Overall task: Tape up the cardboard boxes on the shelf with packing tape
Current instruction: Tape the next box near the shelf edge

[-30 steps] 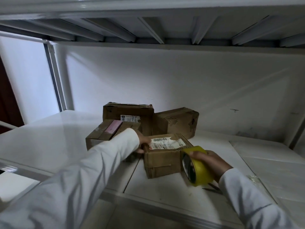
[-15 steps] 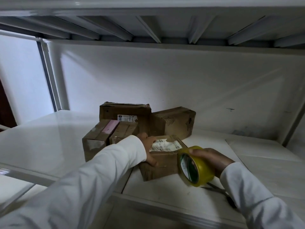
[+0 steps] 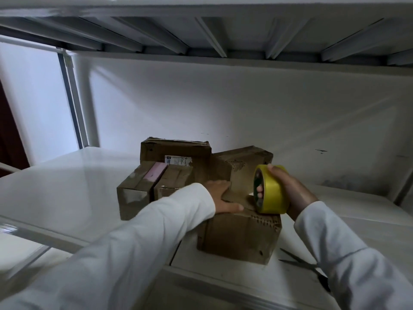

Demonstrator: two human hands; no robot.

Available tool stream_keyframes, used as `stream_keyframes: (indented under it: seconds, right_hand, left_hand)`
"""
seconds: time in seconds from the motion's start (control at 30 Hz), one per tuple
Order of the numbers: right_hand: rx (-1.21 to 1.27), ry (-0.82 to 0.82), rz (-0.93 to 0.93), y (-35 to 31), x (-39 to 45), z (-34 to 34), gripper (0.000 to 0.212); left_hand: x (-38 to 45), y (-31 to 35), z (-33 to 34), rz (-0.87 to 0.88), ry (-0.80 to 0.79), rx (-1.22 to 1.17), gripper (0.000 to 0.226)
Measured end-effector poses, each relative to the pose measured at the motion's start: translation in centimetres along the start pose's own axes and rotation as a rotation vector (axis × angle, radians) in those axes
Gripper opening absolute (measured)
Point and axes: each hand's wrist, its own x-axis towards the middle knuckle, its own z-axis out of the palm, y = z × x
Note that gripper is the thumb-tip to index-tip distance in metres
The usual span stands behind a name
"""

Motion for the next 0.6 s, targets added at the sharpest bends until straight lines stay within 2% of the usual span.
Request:
stream_keyframes:
  seconds: [0.1,0.27,0.47,0.6]
  right_hand:
    - [0.028,-0.050,-0.026,0.7,0.5,0.1,0.050]
    - [0.016,-0.095,-0.034,1.2,0.7,0.3,0.045]
    - [0.015,-0.069,-0.015,0.5,1.0,0.4,0.044]
    - [-0.015,-0.047,-0.014,0.8,0.9,0.7,0.045]
  left_hand:
    - [0.4,0.3,0.9,0.044,-0.048,0.057,0.093]
    - [0.5,-0.1,1.5,0.137,-0.058,0.358,0.105]
    - [-0.5,0.3,1.6,0.285,0.036,0.608,0.092]
    - [-0.8,0.6,1.7,0.350,0.039,0.671,0.085]
